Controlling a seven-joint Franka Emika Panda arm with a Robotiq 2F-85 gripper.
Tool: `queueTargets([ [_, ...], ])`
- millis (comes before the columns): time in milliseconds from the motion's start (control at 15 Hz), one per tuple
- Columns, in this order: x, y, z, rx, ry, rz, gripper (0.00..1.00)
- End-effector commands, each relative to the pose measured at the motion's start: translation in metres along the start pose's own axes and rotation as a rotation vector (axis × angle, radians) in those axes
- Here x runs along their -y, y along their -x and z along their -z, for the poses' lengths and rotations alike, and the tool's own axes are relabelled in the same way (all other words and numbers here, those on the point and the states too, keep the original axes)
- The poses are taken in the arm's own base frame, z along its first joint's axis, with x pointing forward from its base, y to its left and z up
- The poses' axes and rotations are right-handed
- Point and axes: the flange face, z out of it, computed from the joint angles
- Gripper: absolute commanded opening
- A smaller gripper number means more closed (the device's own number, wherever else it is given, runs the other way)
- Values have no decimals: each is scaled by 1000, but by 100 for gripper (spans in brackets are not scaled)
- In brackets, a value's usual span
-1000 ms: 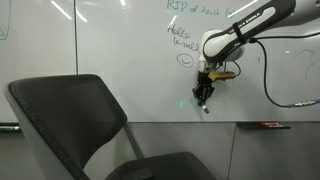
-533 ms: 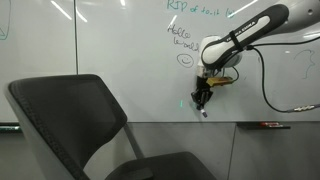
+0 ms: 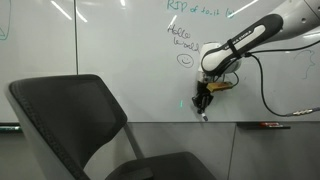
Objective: Use the marker on the chair to draw on the white board
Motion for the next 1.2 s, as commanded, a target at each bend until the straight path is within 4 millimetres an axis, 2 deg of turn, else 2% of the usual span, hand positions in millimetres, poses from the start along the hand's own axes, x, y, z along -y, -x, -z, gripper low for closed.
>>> queueTargets([
  [0, -11, -7, -2, -17, 31, -3, 6],
  [400, -24, -3, -4, -3, 64, 0, 6],
  [667, -40, 2, -3, 1, 116, 6, 6],
  [867, -54, 4, 0, -2, 150, 1, 6],
  [1133, -60, 8, 6, -2, 181, 19, 6],
])
